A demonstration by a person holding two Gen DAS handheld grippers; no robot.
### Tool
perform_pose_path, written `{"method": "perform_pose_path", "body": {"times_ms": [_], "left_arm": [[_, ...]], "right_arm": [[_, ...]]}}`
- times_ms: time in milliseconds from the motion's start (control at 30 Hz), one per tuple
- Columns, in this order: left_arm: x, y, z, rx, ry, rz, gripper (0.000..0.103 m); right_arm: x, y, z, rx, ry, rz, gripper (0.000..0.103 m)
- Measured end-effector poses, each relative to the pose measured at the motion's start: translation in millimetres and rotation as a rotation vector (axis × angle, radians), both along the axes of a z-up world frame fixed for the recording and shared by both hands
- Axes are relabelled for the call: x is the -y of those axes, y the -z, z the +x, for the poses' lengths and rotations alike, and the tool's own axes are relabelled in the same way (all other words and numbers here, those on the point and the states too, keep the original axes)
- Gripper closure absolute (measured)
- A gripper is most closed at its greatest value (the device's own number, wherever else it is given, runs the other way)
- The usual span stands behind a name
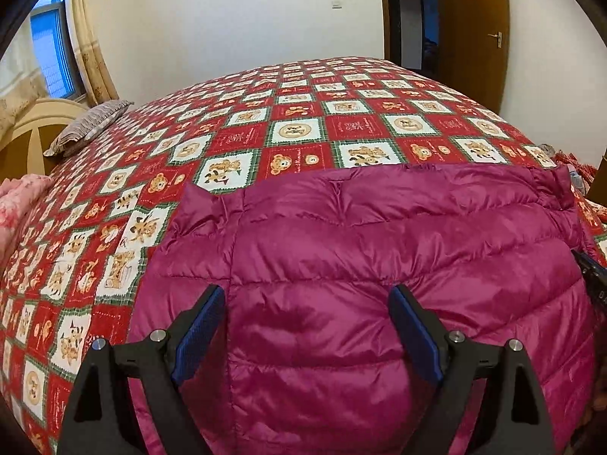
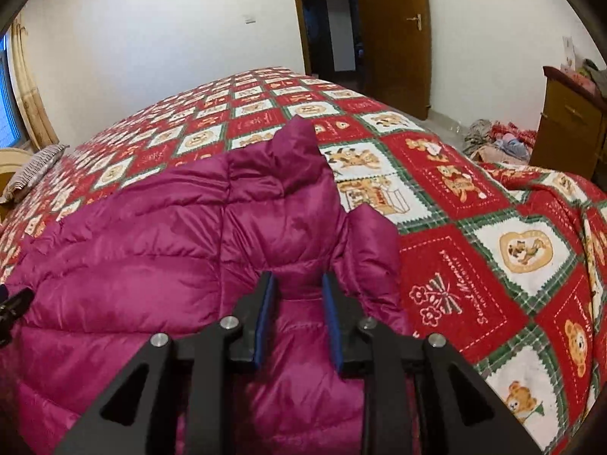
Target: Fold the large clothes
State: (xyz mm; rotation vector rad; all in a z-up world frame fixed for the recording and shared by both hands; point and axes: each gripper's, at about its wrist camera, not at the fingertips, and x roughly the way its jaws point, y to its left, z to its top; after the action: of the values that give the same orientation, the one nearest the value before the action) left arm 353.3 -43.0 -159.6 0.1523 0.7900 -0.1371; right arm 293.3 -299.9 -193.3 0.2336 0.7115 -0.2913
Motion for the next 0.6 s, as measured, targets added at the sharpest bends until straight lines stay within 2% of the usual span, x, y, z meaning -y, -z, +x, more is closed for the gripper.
{"method": "perform_pose_path", "body": {"times_ms": [167, 233, 300, 400, 500, 600], "left_arm": [[-18, -14, -11, 0.026, -0.032, -0.004, 0.015], [-27, -20, -16, 0.045, -0.051, -0.003, 0.015], [-37, -25, -20, 0.059, -0.074, -0.015, 0.015], [-54, -29, -23, 0.068, -0.11, -0.038, 0.015], [-80, -27, -28, 0.069, -0.172, -0.1, 0.015], [-107, -8, -23, 0.001, -0.249, -0.167, 0.015]], "right_arm": [[-3, -16, 0, -0.064, 0.012, -0.037, 0.076], [-12, -37, -16, 0.02, 0.027, -0.034, 0.076], [-38, -59, -26, 0.084, -0.034, -0.047, 0.074], [-83, -70, -25, 0.106, -0.162, -0.049, 0.074], [-125, -68, -15, 0.102, -0.26, -0.053, 0.074], [-149, -53, -1, 0.074, -0.288, -0.043, 0.074]]}}
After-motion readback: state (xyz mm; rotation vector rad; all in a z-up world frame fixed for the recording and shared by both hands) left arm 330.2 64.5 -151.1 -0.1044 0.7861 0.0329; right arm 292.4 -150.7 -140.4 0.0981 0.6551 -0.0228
